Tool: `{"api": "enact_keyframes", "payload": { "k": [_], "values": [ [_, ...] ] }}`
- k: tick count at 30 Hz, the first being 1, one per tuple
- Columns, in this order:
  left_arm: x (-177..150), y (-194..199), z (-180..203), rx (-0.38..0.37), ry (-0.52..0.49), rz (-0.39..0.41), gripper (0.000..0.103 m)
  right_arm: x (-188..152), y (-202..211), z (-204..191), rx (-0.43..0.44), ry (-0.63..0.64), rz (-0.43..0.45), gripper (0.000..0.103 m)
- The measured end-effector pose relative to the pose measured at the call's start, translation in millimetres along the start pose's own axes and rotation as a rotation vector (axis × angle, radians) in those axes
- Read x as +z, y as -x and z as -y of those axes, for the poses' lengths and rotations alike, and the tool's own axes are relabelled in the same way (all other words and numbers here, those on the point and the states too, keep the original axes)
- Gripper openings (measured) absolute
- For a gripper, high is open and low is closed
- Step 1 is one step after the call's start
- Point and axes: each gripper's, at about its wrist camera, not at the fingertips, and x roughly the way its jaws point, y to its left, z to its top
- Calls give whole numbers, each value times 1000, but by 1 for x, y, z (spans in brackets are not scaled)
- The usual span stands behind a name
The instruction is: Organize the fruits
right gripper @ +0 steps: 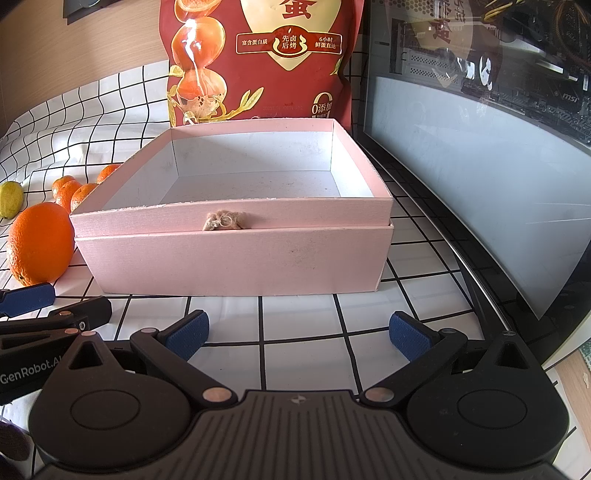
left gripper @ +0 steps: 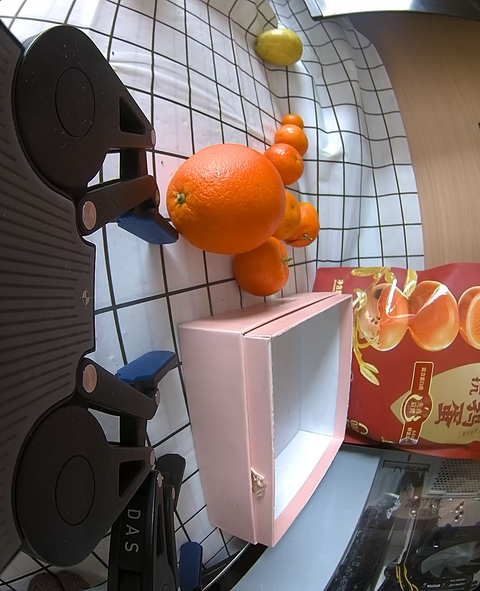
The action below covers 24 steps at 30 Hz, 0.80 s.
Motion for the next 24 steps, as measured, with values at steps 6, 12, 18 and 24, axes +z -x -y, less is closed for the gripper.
{"api": "enact_keyframes", "payload": {
  "k": [6, 12, 18, 24],
  "values": [
    [0, 0, 0, 0, 0, 0, 69, -1, 0, 0, 0, 0, 0, 103],
    [-2, 3, -6, -55, 8, 9, 68, -3, 1, -2, 0, 2, 0, 103],
    [-11, 52, -48, -120, 73, 110, 62, 9, 3, 5, 114, 99, -82, 103],
    [-10, 116, -136, -91, 193, 255, 62, 10, 3, 5, 106, 105, -149, 103]
  ]
}}
